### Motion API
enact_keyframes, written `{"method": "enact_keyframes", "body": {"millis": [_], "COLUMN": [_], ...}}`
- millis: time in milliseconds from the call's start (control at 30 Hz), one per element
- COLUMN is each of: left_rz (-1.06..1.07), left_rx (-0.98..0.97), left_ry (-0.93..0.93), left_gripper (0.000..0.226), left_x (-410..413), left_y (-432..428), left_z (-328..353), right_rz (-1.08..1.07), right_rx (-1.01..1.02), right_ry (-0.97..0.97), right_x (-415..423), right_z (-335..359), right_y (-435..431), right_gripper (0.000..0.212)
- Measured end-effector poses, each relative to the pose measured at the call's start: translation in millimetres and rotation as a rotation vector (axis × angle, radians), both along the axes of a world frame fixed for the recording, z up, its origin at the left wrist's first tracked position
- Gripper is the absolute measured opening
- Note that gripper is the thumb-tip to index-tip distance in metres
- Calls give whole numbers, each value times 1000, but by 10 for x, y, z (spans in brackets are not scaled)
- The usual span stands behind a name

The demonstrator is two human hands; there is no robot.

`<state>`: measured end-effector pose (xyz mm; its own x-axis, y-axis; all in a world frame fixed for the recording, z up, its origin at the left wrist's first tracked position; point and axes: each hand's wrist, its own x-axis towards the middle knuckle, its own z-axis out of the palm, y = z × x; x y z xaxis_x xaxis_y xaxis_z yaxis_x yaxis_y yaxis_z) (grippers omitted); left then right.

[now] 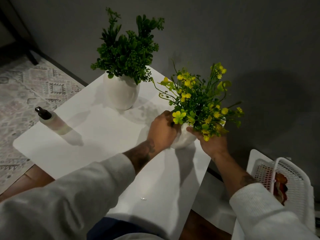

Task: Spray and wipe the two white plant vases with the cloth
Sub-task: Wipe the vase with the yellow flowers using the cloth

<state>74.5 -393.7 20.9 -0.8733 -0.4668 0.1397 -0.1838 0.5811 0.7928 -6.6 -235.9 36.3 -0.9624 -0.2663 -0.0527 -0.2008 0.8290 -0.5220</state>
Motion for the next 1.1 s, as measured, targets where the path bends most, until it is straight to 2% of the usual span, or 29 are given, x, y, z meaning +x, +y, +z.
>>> {"method": "enact_keyframes", "body": {"millis": [100, 167, 267, 433, 567, 733, 833, 933, 1000, 1100], "left_rz": [-37, -47, -49, -103, -14, 184, 235, 253, 233, 112], "left_rx": [-147, -201, -78, 185, 362, 561, 565, 609, 643, 908], "left_ry": [170, 157, -38, -157, -288, -391, -463, -484, -511, -476], "left_gripper": [14, 13, 22, 18, 25, 20, 22, 24, 24, 13], "left_x": [99, 87, -39, -127, -65, 95, 190, 185, 185, 248], "left_y": [108, 70, -64, -274, -220, -55, 57, 78, 86, 175], "left_z": [6, -4, 7, -151, -347, -418, -435, -394, -372, -328], "right_rz": [16, 20, 20, 21, -29, -55, -57, -86, -76, -110], "right_rx": [30, 74, 43, -33, -76, -115, -103, -144, -182, -202], "right_ry": [-3, 3, 24, 26, 1, -41, -58, -86, -69, -98], "right_x": [-13, -18, 1, 41, 50, 62, 78, 117, 158, 189], "right_z": [-27, -39, -31, 14, 14, 38, 42, 93, 135, 158], "right_y": [13, 19, 16, 4, -12, -43, -43, -59, -69, -72], "right_gripper": [32, 34, 33, 32, 28, 30, 37, 60, 66, 68]}}
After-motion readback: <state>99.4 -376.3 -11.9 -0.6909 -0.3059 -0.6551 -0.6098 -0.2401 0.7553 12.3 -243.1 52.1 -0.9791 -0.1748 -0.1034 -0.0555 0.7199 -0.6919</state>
